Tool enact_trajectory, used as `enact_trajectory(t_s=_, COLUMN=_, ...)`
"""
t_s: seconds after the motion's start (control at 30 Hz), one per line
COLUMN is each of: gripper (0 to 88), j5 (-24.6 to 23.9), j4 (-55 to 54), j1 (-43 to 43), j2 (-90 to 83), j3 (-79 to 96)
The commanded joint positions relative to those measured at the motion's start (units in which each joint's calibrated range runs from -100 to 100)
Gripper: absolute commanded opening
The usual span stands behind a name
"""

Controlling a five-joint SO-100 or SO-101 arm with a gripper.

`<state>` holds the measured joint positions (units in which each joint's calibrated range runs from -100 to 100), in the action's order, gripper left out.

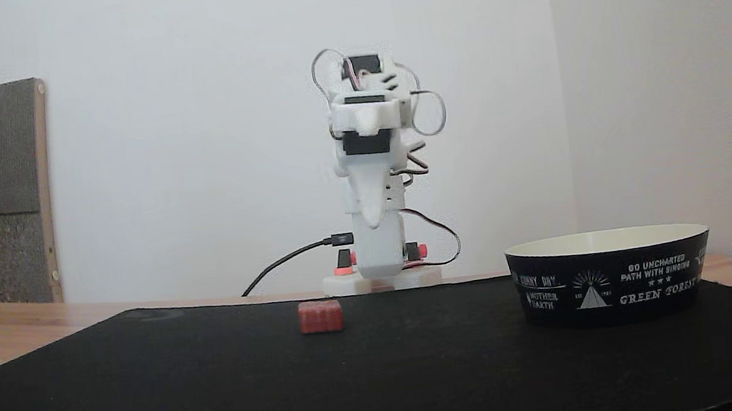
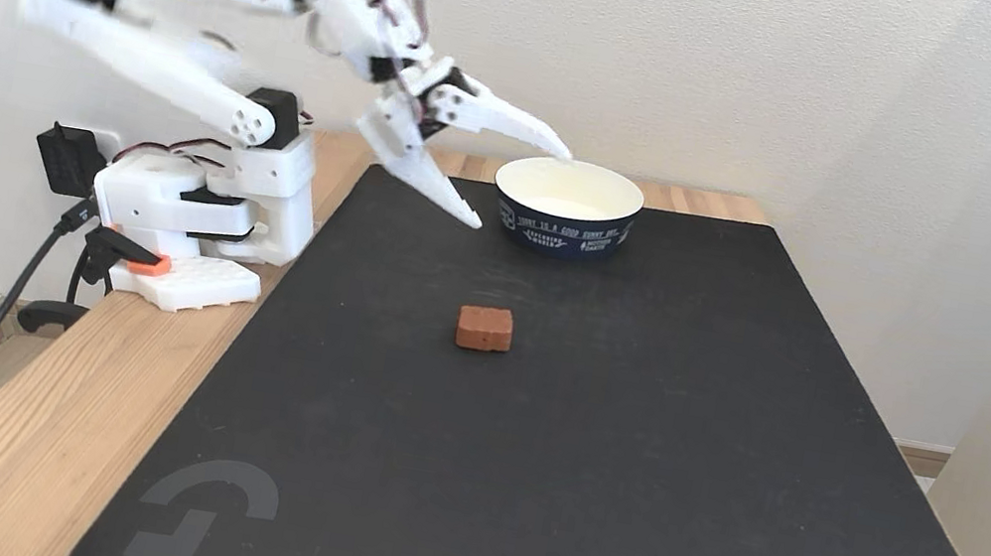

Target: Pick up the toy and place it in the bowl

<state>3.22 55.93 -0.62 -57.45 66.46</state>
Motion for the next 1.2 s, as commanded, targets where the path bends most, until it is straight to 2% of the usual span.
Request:
enact_trajectory(t_s=0.0, gripper=39.7, j5=9.2, j4=9.0, j1=-5.4, j2=21.6, j3=-17.6)
enact_trajectory(t_s=0.13, gripper=39.7, j5=14.6, j4=13.1, j1=-14.7, j2=34.1, j3=-27.7)
enact_trajectory(t_s=0.43, gripper=39.7, j5=23.5, j4=11.5, j1=-19.5, j2=45.4, j3=-29.1)
enact_trajectory(t_s=0.77, gripper=39.7, j5=23.2, j4=0.7, j1=-19.5, j2=50.9, j3=-29.2)
enact_trajectory(t_s=0.9, gripper=39.6, j5=23.0, j4=0.6, j1=-19.4, j2=52.2, j3=-29.2)
enact_trajectory(t_s=1.0, gripper=39.6, j5=19.3, j4=0.6, j1=-18.8, j2=52.7, j3=-29.1)
enact_trajectory(t_s=1.17, gripper=39.6, j5=15.9, j4=1.1, j1=-18.8, j2=53.2, j3=-28.9)
